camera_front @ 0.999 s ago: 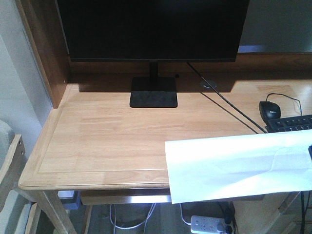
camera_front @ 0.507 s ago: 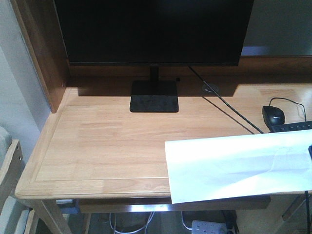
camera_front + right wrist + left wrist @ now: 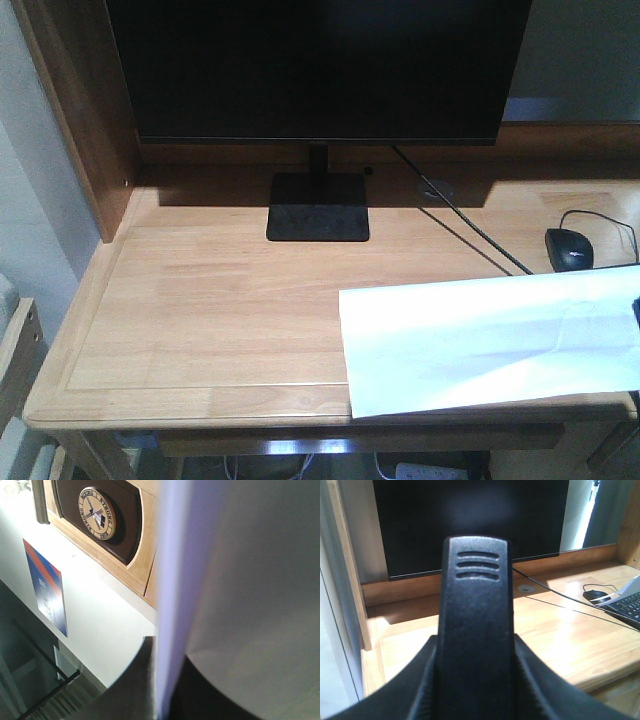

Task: Grab stapler and paper to desk for stapling
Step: 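Approach the desk front, holding stapler and paper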

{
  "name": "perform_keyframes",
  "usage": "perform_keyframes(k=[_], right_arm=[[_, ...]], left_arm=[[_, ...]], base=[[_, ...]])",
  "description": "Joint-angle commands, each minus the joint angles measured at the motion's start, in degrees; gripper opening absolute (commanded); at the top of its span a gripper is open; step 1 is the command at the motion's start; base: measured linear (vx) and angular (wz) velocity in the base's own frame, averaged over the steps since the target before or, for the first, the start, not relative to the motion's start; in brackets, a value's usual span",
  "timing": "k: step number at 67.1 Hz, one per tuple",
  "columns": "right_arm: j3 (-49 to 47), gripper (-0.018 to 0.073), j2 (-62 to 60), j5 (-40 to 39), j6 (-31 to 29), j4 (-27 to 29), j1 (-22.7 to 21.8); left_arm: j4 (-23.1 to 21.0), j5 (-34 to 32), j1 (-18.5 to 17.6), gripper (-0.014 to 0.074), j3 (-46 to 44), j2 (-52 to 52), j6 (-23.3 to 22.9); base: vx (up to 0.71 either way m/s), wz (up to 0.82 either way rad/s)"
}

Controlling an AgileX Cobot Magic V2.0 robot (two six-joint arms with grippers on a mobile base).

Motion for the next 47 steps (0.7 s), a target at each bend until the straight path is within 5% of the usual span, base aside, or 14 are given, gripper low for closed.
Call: perform_keyframes(k=[1, 47], right_arm=[[1.4, -0.0005, 0.3, -3.2, -0.3, 1.0, 0.0], [1.4, -0.0005, 0.3, -3.2, -0.3, 1.0, 0.0]], left_arm=[[0.1, -6.6, -0.2, -0.0006, -1.5, 0.9, -0.1], [0.1, -6.6, -0.2, -0.0006, -1.5, 0.9, -0.1]], base=[[0.05, 0.00], [0.00, 0.00]])
